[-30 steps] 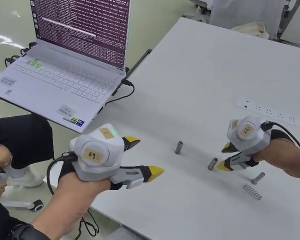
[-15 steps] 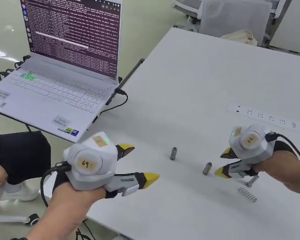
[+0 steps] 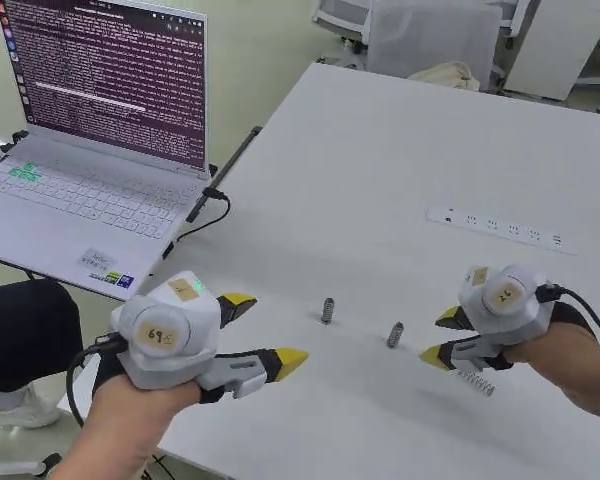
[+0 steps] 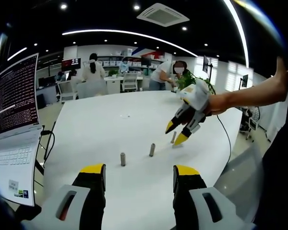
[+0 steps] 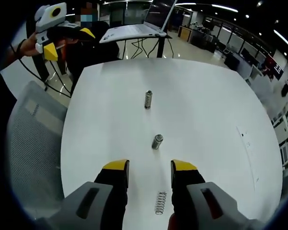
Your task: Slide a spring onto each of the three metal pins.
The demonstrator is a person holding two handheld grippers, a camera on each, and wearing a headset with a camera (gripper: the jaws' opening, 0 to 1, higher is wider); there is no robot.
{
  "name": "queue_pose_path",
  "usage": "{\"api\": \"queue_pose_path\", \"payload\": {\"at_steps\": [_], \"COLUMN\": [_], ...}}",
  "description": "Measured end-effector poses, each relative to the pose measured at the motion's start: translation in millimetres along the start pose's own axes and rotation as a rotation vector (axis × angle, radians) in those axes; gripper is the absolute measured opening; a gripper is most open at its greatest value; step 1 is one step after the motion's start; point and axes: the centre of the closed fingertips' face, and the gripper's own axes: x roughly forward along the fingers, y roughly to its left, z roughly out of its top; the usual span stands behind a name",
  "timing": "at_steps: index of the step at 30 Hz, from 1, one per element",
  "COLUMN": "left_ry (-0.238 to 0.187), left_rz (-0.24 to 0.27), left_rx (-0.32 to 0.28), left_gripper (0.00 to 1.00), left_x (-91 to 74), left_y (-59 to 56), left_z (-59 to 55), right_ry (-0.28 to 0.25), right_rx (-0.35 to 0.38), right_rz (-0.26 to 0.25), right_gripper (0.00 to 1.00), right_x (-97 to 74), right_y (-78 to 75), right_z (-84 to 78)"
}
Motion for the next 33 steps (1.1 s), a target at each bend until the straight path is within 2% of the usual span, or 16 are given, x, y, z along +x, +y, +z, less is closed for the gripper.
{"api": "queue_pose_path", "payload": {"at_steps": [14, 22, 33], "left_ry": [0.006, 0.003, 0.006], "left_rz": [-0.017, -0.022, -0.029], "left_rx": [0.003, 0.004, 0.002], "left_gripper": [0.52, 0.52, 0.52], "left_x": [6.0, 9.1, 12.1], "left_y": [-2.0, -0.8, 0.1], "left_z": [1.0, 2.6, 2.2], "right_ry": [-0.092, -0.116, -0.203], "right_rx": [0.103, 0.146, 0.236], "right_rz": [-0.067, -0.092, -0.138], "right_gripper": [0.36, 0.37, 0.42], "right_x": [-24.2, -31.2, -50.4], "right_y": [3.9, 9.7, 16.4], "right_z": [-5.2, -16.2, -21.3]}}
